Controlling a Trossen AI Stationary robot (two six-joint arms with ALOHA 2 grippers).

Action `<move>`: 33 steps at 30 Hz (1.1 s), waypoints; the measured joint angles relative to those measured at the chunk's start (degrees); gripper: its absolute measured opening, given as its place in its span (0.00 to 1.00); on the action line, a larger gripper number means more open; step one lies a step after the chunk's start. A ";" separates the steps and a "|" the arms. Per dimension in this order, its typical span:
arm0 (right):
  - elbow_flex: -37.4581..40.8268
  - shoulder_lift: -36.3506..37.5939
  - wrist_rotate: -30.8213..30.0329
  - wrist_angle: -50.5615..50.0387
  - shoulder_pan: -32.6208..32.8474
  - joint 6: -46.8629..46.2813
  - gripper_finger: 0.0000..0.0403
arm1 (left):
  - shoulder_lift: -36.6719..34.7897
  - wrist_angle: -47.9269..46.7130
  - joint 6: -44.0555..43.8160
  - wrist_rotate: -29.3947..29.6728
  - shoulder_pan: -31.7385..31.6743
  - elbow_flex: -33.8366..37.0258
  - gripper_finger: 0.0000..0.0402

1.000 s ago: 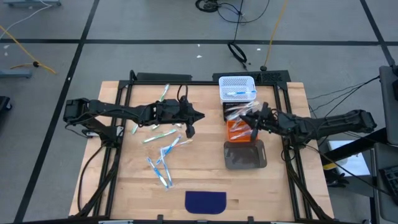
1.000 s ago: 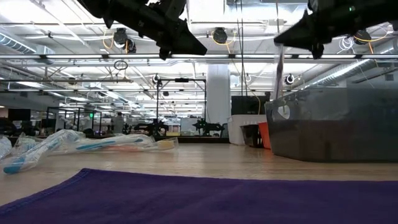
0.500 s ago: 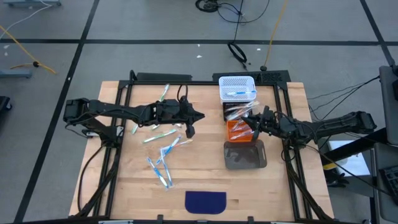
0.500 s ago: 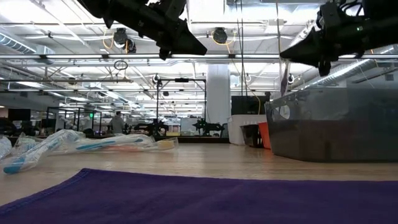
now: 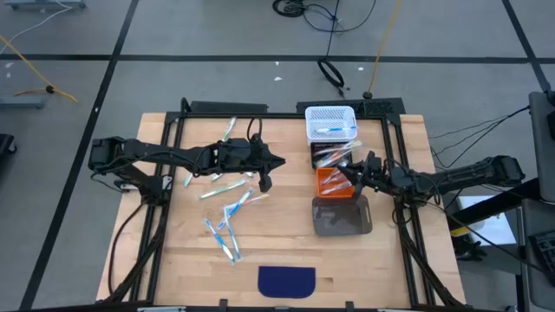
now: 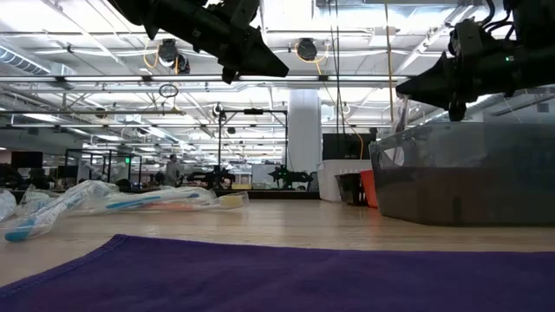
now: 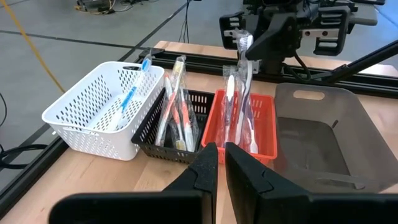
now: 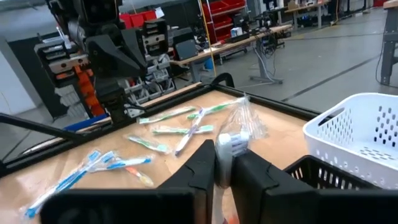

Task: Pick & Place Toothbrushes
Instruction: Put the purple toothbrush into the orange bin

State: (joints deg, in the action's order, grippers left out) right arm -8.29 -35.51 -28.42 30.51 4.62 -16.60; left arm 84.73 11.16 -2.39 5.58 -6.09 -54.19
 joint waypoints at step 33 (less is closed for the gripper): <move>-0.07 10.16 -1.14 0.97 -0.02 14.62 0.48 | 0.02 -2.95 0.02 0.09 0.00 0.00 0.08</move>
State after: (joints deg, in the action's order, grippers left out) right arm -8.36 -25.34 -29.57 31.48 4.60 -1.97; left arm 84.75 8.21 -2.37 5.67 -6.09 -54.19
